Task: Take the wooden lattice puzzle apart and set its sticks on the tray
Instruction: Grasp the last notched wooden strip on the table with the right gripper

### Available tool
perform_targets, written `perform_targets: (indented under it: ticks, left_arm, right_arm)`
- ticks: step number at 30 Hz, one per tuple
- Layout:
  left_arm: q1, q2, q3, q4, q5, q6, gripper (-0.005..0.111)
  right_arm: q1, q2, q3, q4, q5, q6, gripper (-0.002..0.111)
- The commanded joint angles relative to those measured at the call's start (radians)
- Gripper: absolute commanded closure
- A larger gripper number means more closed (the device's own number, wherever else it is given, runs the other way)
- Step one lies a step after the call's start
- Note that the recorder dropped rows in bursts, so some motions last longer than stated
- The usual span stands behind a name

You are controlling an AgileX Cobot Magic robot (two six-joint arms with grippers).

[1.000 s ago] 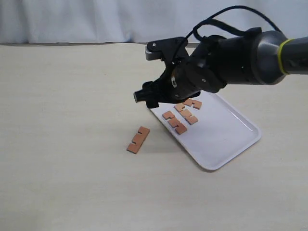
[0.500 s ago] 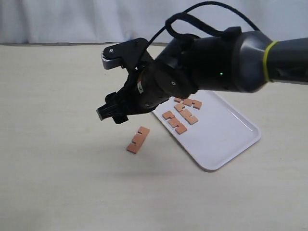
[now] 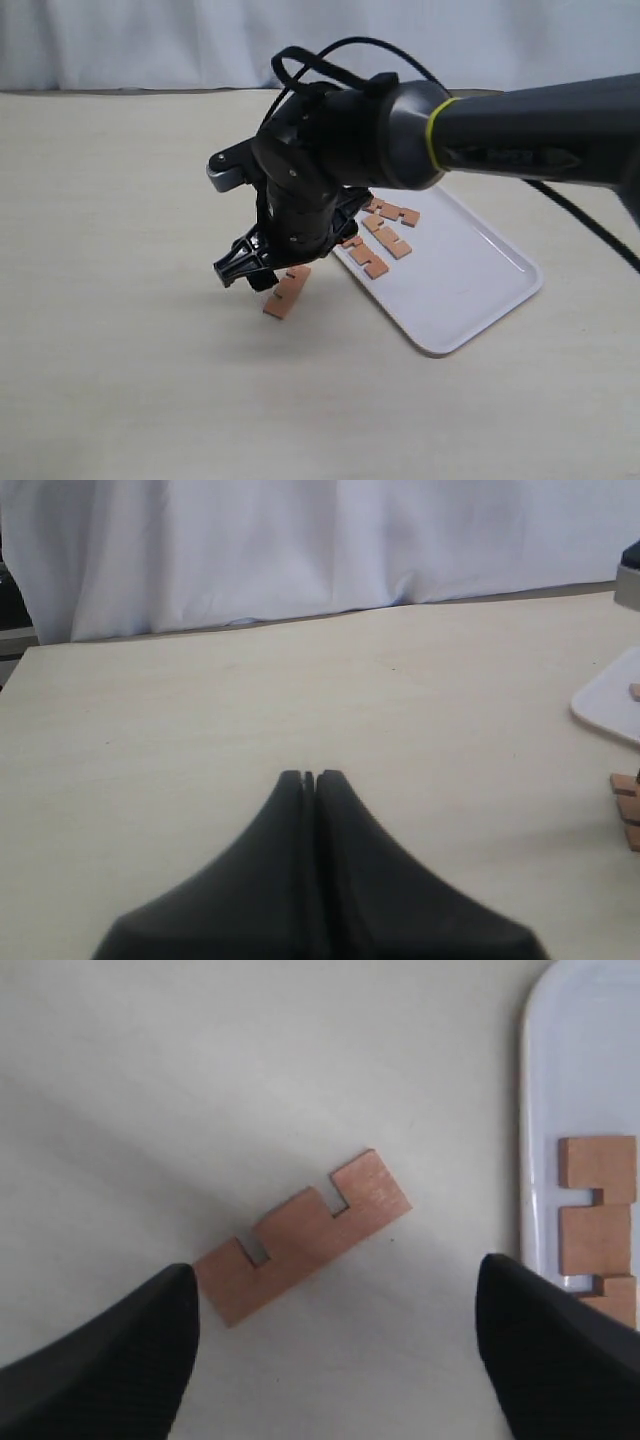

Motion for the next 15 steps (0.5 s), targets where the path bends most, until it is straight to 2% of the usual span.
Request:
perform_targets:
  ticks: [1, 7, 15]
  left_arm:
    - [-0.008, -0.003, 0.002, -0.004, -0.009, -0.001, 0.107]
    - [-0.008, -0.003, 0.002, -0.004, -0.009, -0.001, 0.107]
    - [-0.008, -0.003, 0.002, -0.004, -0.009, -0.001, 0.107]
  right_arm:
    - [0.001, 0.053, -0.006, -0.014, -0.031, 0.051, 0.036]
    - [0.001, 0.095, -0.006, -0.014, -0.109, 0.119, 0.036]
    - [0.001, 0.131, -0.006, -0.014, -0.119, 0.154, 0.036]
